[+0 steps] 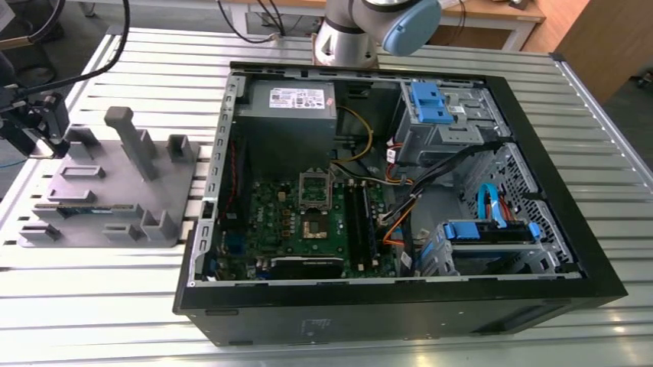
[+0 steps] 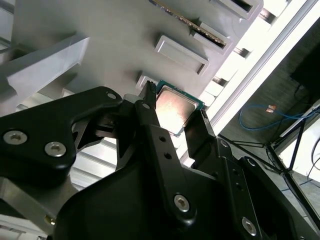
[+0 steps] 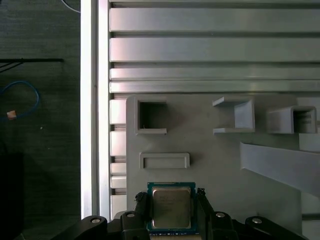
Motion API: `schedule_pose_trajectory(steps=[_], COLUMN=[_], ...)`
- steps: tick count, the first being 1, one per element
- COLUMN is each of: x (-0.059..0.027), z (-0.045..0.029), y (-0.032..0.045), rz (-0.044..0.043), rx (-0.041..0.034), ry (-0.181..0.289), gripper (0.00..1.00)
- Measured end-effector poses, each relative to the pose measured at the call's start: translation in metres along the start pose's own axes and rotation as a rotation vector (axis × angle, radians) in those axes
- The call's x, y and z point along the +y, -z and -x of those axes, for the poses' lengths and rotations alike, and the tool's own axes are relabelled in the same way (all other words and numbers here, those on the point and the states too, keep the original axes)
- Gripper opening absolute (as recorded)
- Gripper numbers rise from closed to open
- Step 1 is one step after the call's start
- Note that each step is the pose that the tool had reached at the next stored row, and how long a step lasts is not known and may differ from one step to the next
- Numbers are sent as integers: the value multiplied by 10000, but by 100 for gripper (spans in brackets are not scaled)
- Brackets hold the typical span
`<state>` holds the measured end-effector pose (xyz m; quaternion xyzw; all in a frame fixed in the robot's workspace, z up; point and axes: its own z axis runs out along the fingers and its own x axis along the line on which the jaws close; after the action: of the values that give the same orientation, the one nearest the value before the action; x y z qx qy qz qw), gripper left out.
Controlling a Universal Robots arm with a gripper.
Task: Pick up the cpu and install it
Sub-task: 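Pick up the cpu and move it towards the insertion slot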
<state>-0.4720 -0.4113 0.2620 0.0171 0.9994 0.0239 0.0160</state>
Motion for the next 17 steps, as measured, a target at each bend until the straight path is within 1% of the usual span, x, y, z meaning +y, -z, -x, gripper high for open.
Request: schedule_pose_trajectory(steps=[11,17], x=[8,10], z=[5,7], y=[163,222], rz=[0,0], rx=[1,0], ry=[0,1], gripper=[47,47])
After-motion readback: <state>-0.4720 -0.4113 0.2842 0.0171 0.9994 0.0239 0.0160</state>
